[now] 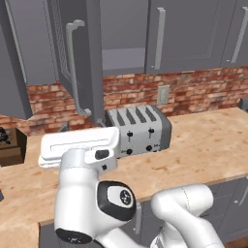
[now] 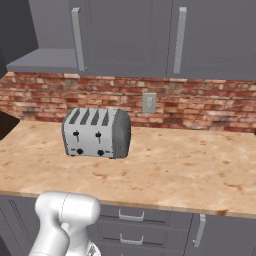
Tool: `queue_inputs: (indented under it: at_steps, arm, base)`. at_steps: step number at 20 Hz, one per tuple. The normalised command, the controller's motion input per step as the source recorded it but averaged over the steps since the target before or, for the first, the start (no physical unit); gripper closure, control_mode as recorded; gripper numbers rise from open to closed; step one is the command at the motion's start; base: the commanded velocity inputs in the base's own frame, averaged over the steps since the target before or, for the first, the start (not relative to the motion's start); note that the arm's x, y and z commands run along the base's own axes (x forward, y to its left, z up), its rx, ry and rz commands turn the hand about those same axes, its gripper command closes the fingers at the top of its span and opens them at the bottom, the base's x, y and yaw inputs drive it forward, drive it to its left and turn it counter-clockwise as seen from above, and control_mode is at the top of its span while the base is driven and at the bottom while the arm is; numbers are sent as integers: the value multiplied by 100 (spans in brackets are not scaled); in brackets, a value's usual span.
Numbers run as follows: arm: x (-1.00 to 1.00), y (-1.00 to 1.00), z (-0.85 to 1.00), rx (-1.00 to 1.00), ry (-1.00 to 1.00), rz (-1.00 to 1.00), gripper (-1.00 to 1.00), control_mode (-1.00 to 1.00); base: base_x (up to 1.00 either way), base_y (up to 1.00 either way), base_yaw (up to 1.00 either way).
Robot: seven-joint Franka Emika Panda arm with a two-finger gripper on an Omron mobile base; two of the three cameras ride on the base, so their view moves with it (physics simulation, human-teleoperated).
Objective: Close all open cabinet doors.
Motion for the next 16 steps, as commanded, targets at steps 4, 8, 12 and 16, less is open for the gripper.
queue_inputs:
  at_steps: [4,8,12,16]
  arm:
    - [18,0,0,0,0,-2,-100,-100]
    - [19,0,0,0,0,-1,-100,-100]
    - [28,0,0,0,0,-2,-100,-100]
    - [41,-13,0,0,0,-3,-100,-100]
  base:
    - [0,0,0]
    - [0,0,0]
    - [0,0,0]
    - [0,0,0]
